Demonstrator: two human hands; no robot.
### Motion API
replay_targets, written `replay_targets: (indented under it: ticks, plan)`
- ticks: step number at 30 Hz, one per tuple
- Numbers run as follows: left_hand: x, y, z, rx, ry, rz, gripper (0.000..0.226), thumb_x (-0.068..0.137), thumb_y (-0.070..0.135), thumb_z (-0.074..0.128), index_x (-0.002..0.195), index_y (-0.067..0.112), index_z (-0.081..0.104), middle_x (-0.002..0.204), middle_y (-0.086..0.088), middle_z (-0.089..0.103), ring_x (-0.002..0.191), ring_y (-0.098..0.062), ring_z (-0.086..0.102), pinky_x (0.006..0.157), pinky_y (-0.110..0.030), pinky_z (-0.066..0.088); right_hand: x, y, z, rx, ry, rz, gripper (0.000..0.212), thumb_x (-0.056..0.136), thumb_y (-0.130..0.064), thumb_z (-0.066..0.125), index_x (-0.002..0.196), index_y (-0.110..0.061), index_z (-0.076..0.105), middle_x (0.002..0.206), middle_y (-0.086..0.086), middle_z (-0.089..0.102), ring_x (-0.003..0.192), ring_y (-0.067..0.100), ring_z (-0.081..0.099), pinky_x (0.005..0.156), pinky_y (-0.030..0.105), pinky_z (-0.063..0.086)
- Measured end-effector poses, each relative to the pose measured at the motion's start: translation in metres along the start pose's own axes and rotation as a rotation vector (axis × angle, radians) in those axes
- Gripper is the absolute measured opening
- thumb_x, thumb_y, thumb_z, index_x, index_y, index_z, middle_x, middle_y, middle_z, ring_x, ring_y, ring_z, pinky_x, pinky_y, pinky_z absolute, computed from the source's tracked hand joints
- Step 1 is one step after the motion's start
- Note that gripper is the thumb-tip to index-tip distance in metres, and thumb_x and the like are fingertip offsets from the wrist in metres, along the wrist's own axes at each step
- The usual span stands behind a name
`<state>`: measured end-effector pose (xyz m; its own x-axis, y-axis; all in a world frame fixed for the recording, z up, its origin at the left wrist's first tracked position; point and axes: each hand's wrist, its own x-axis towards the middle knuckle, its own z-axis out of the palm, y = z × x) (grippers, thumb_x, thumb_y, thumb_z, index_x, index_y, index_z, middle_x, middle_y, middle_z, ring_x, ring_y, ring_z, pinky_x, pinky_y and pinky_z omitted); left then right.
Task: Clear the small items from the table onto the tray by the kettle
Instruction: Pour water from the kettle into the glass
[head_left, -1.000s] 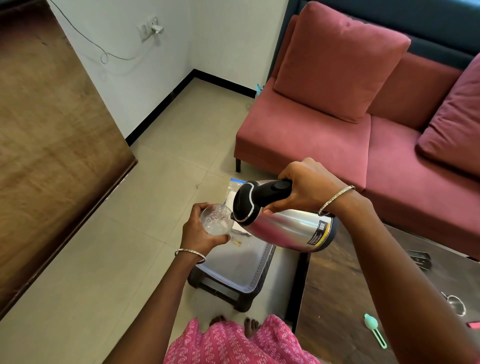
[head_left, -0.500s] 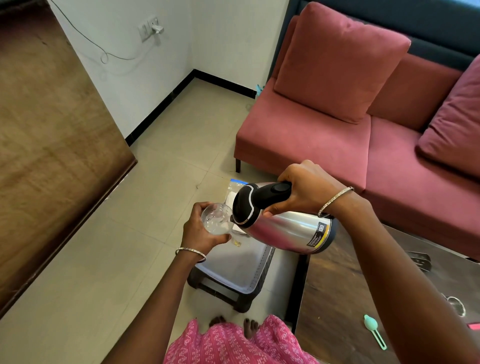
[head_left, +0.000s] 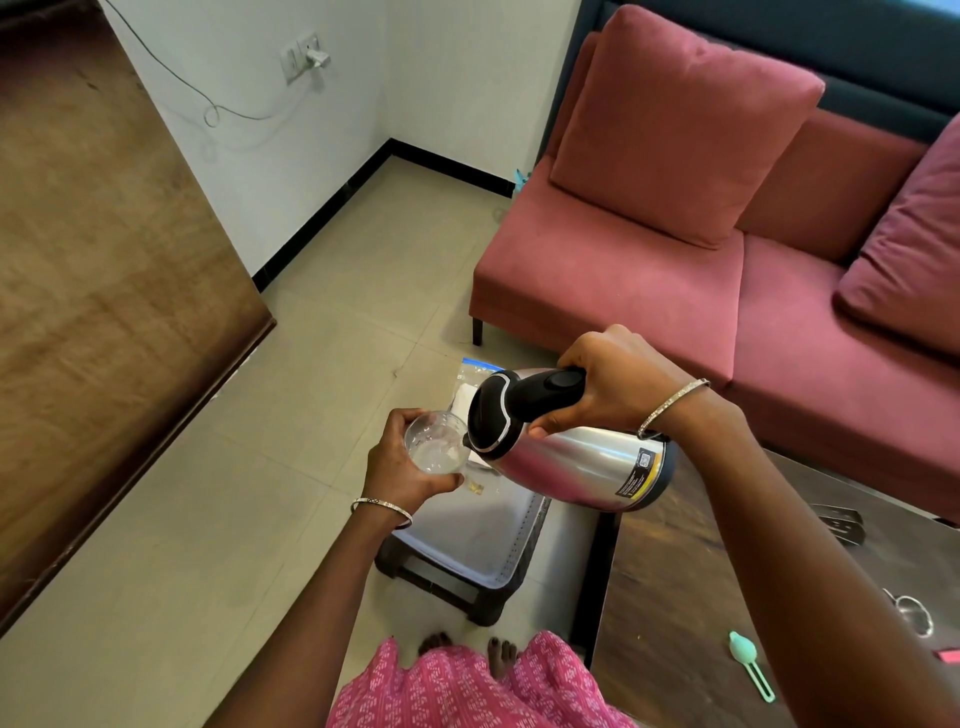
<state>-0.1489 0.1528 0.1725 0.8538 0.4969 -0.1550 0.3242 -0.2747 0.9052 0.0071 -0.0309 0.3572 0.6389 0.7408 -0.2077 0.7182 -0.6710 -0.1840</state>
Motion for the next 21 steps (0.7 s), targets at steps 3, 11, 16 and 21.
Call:
replay_targets:
  ticks: [3, 11, 16, 21]
  plan:
    - [0.0, -0.001, 0.0, -0.003, -0.002, 0.002, 0.086, 0.041, 0.022, 0.096, 0.112, 0.028, 0.048, 0.104, 0.026, 0.055, 0.092, 0.01, 0.055, 0.066, 0.005, 0.039, 0.0, -0.002, 0.0, 0.0, -0.004, 0.002, 0.068, 0.049, -0.078, 0.075, 0.058, -0.013, 0.055, 0.046, 0.0, 0.045, 0.046, 0.017, 0.039, 0.051, 0.035, 0.04]
    - [-0.002, -0.003, -0.003, -0.015, 0.002, -0.021, 0.085, 0.041, 0.02, 0.096, 0.113, 0.027, 0.05, 0.102, 0.029, 0.056, 0.091, 0.013, 0.055, 0.066, 0.003, 0.042, 0.0, -0.006, 0.004, 0.003, 0.0, 0.005, 0.065, 0.049, -0.077, 0.075, 0.051, -0.019, 0.047, 0.045, 0.0, 0.045, 0.045, 0.017, 0.039, 0.049, 0.033, 0.036]
    - [-0.001, -0.004, -0.006, -0.012, 0.003, -0.037, 0.086, 0.04, 0.024, 0.095, 0.112, 0.03, 0.049, 0.101, 0.03, 0.057, 0.091, 0.014, 0.054, 0.068, -0.002, 0.041, 0.002, -0.009, 0.003, 0.003, 0.007, 0.006, 0.065, 0.048, -0.077, 0.076, 0.051, -0.019, 0.048, 0.043, -0.001, 0.044, 0.045, 0.016, 0.039, 0.048, 0.033, 0.035]
    - [-0.001, -0.007, -0.01, -0.014, 0.008, -0.038, 0.086, 0.039, 0.026, 0.095, 0.111, 0.033, 0.048, 0.103, 0.03, 0.056, 0.092, 0.016, 0.054, 0.066, 0.002, 0.041, 0.005, -0.012, 0.004, 0.013, 0.008, -0.001, 0.063, 0.049, -0.076, 0.077, 0.051, -0.02, 0.048, 0.043, -0.002, 0.043, 0.044, 0.014, 0.038, 0.046, 0.031, 0.032]
